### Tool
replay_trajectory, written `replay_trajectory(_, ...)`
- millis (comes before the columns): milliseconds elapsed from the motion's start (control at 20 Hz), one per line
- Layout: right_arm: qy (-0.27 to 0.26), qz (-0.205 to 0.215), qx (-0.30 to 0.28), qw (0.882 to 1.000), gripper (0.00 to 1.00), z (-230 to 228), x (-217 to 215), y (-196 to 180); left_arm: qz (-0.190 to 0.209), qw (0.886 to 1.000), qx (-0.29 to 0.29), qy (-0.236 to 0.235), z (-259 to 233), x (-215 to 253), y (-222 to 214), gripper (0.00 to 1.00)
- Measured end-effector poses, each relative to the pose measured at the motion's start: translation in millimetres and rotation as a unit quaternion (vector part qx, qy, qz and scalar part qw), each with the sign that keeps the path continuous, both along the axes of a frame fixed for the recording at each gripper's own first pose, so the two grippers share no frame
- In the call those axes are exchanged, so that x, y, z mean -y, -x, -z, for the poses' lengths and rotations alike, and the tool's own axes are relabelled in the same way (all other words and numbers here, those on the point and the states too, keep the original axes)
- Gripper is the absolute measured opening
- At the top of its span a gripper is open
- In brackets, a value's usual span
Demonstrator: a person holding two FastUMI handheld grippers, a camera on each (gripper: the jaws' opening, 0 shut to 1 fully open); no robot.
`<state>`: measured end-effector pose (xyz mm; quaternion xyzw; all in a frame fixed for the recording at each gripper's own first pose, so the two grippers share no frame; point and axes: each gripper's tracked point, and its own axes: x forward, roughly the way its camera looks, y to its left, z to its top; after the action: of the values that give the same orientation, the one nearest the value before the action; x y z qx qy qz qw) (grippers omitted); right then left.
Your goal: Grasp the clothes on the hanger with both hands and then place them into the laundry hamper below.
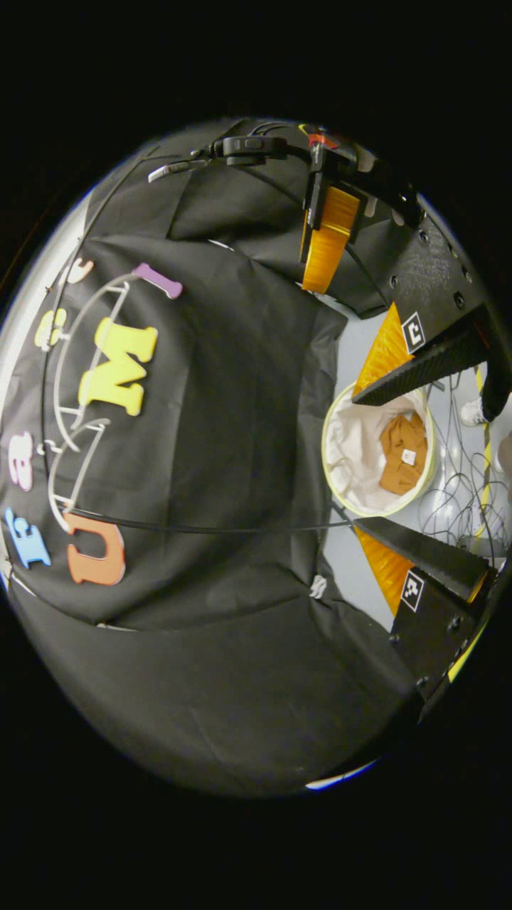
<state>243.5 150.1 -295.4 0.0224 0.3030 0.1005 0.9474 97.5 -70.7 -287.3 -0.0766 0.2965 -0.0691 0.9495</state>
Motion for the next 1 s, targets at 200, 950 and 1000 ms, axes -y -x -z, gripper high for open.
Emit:
replay_trajectory(200,0.006,0.007,0.082,0.997,0.94,-82.3,2.3,30.3,-0.006,0.998,0.070,-0.004,-63.3,-18.4,14.4,0.94)
replay_trajectory(950,0.000,0.017,0.263,0.965,1.00,-300.0,70.4,150.3,0.006,0.968,0.252,-0.011,-251.1,30.3,98.0,1.00)
replay_trajectory(1000,-0.003,0.017,0.270,0.963,1.00,-305.9,82.8,157.2,0.001,0.966,0.259,-0.018,-259.6,33.7,104.9,1.00)
